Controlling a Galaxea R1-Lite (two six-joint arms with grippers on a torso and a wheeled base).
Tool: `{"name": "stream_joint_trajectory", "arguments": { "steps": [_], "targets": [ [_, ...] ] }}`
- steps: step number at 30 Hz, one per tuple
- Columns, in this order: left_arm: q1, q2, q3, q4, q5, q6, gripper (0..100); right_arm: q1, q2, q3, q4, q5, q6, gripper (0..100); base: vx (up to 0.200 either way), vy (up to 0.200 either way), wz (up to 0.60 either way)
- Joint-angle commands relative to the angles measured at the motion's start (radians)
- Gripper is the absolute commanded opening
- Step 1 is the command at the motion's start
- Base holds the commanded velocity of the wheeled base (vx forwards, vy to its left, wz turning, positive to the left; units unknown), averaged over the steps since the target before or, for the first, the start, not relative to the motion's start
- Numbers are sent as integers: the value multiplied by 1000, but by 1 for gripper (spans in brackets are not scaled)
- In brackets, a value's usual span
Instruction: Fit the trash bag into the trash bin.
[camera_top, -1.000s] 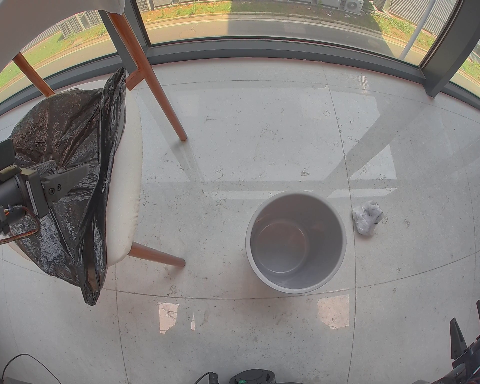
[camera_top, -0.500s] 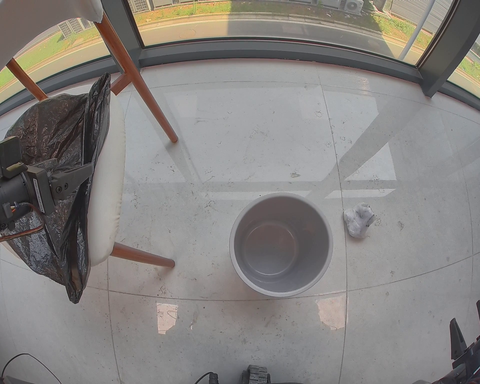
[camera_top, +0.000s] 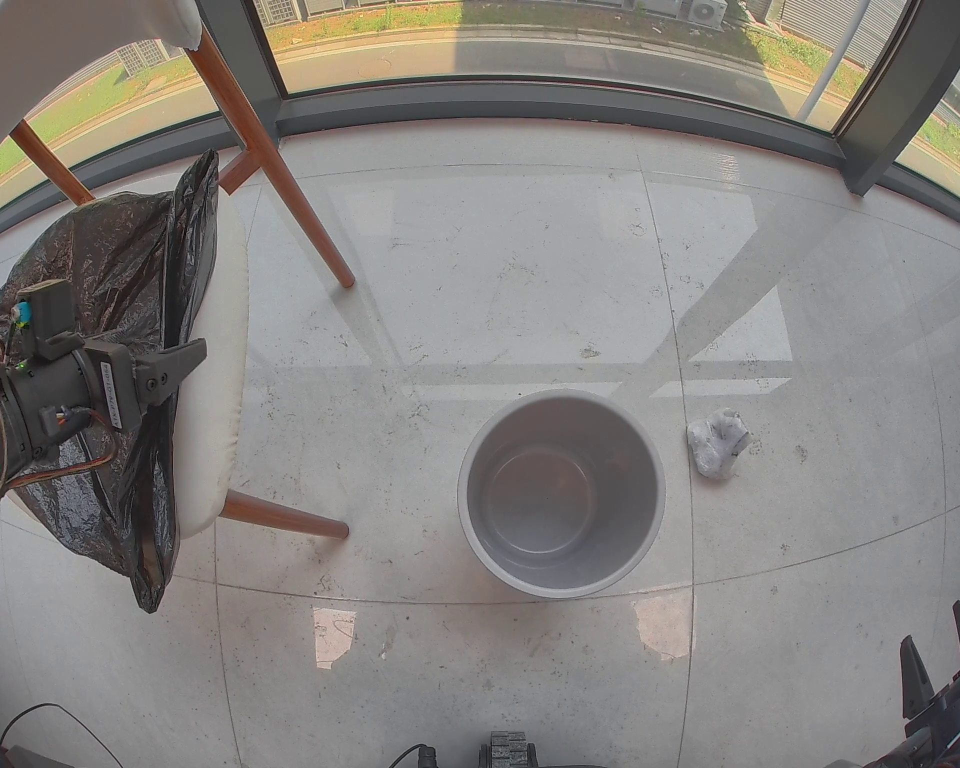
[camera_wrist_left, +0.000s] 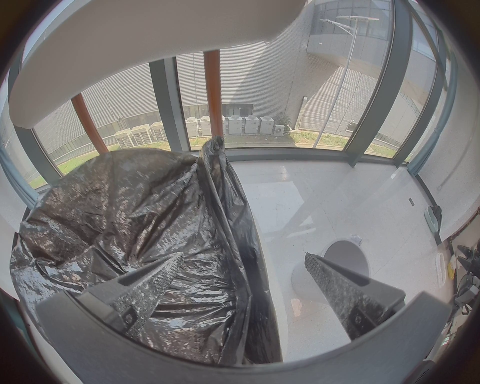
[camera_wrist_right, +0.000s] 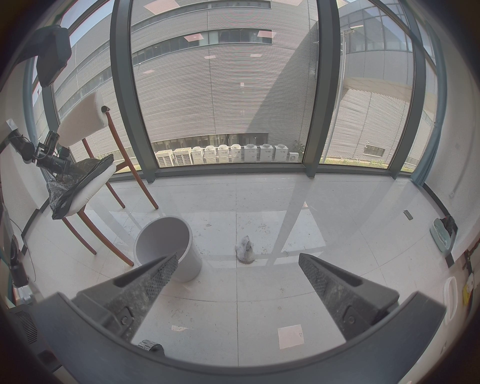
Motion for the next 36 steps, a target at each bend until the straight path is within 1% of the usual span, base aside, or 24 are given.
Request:
{"name": "stream_joint_trajectory", "arguments": {
  "steps": [1, 4, 9, 12, 13, 17, 25, 29, 32, 33, 34, 36],
  "targets": [
    [-24, 48, 1, -5, 22, -1, 100, 0, -5, 18, -1, 0, 0, 100, 0, 0, 0],
    [-24, 70, 4, -32, 31, -1, 100, 0, -5, 18, -1, 0, 0, 100, 0, 0, 0],
    [-22, 139, -2, -141, 37, 2, 100, 0, -5, 18, -1, 0, 0, 100, 0, 0, 0],
    [-22, 150, 2, -149, 54, 2, 100, 0, -5, 18, -1, 0, 0, 100, 0, 0, 0],
    [-22, 150, 5, -149, 54, 5, 0, 0, -5, 18, -1, 0, 0, 100, 0, 0, 0],
    [-21, 150, 7, -149, 61, 16, 0, 0, -5, 18, -1, -2, 0, 100, 0, 0, 0],
    [-18, 139, -6, -143, 60, 7, 0, 0, -5, 18, -1, -2, 1, 100, 0, 0, 0],
    [-19, 84, -9, -88, 51, -22, 0, 0, -5, 18, -1, -2, 1, 100, 0, 0, 0],
    [-22, 47, -27, -11, 25, -100, 0, 0, -5, 18, -1, -2, 1, 100, 0, 0, 0],
    [-27, 30, -47, 38, -1, -170, 0, 0, -5, 18, -1, -2, 1, 100, 0, 0, 0],
    [-30, 25, -59, 53, -12, -199, 0, 0, -5, 18, -1, -2, 1, 100, 0, 0, 0],
    [-42, 15, -108, 106, -54, -328, 0, 0, -5, 18, -1, -2, 1, 100, 0, 0, 0]
  ]
}}
